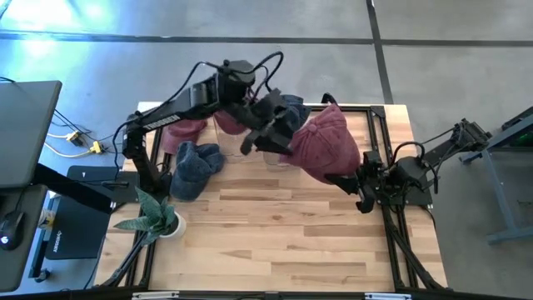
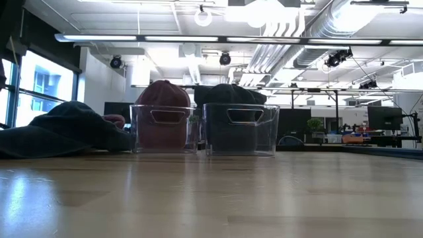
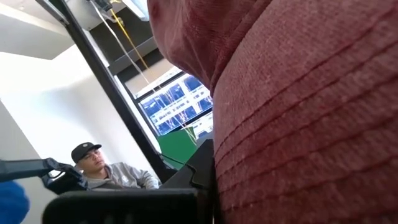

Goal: Pick & Place hat
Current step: Put the bottom red cap into the left bin

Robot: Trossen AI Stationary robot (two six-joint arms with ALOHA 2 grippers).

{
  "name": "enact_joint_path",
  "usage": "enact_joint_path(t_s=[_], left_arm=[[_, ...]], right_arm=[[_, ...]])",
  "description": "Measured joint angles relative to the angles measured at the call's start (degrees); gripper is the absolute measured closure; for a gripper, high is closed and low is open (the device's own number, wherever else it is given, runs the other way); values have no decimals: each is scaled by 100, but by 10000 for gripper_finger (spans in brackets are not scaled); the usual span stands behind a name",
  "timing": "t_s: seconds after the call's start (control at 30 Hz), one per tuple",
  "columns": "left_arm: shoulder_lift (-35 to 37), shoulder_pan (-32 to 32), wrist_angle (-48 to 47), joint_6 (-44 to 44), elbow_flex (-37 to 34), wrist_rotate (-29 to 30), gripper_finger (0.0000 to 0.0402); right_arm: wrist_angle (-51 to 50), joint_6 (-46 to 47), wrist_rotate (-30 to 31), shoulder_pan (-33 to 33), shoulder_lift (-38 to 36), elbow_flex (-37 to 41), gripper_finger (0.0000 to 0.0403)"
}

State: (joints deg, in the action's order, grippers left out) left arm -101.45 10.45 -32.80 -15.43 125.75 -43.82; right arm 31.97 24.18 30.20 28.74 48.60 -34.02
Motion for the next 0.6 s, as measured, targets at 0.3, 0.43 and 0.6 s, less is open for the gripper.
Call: enact_joint_path(t_s=[0.3,0.43,0.6], left_arm=[[-263,-224,1392,-1343,3,211,152],[-357,-223,1577,-1843,1,226,152],[-339,-225,1650,-1954,4,235,174]], right_arm=[[2,-63,202,0,0,0,379],[0,-110,273,-1,0,0,379],[0,-129,415,-30,0,0,379]])
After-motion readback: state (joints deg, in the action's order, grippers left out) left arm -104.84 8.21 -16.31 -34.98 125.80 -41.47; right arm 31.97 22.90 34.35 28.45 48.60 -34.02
